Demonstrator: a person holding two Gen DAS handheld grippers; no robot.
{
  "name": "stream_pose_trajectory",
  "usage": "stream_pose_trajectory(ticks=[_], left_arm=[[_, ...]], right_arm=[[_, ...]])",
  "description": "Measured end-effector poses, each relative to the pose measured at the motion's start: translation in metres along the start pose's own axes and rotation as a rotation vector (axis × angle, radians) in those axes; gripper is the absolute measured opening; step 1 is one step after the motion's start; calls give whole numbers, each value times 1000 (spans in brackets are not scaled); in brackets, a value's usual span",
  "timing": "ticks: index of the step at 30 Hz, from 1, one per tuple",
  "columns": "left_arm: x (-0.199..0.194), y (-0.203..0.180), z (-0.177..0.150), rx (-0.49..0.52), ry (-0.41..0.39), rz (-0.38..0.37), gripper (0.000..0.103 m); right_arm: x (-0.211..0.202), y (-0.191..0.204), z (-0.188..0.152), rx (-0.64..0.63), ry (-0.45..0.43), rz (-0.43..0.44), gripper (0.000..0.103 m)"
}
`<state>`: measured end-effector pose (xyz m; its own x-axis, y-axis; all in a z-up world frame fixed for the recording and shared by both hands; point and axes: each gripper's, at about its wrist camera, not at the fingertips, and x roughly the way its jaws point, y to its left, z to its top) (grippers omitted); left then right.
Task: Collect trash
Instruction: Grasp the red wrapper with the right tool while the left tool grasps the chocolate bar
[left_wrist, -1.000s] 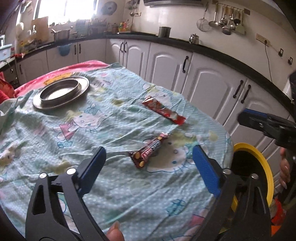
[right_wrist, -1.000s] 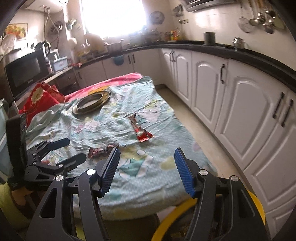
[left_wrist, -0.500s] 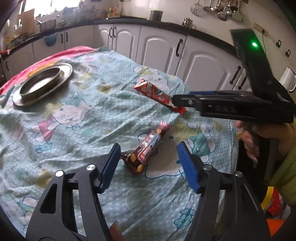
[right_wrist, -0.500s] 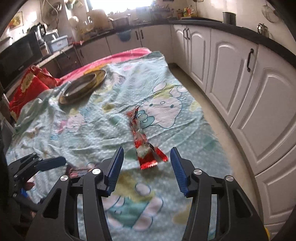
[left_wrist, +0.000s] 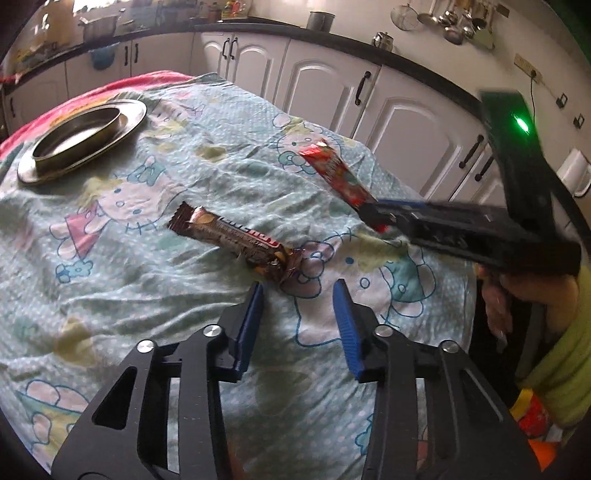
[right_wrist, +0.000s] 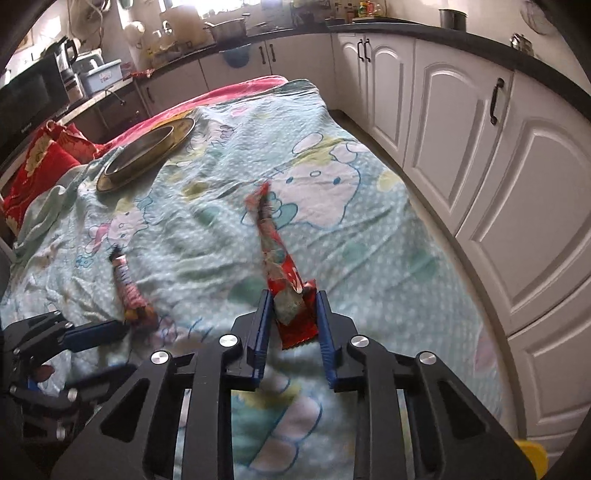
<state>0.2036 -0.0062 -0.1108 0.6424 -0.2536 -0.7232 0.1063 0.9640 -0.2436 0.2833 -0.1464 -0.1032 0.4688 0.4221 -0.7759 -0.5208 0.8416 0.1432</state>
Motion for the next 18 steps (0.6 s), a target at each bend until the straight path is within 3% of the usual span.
stream_pose_trajectory(ticks=[9,11,12,13,18], left_arm=[[-7,34,-9,-220,-8,-173,19],[-8,42,-10,-287,-9,-217,27],[-8,46,-10,-322,-15,-250,40],[-8,47,-9,-346,-18,-272,44],[-3,39,5,-358,-16,-195,44]], right_arm=[[-27,11,-33,5,-15,4,19],[-35,11,-40,16,-24,6,19],[-39,10,-42,23,-30,8,19],[-43,10,-44,29,-35,9,18],[-77,2,-56,66,-77,21,18]])
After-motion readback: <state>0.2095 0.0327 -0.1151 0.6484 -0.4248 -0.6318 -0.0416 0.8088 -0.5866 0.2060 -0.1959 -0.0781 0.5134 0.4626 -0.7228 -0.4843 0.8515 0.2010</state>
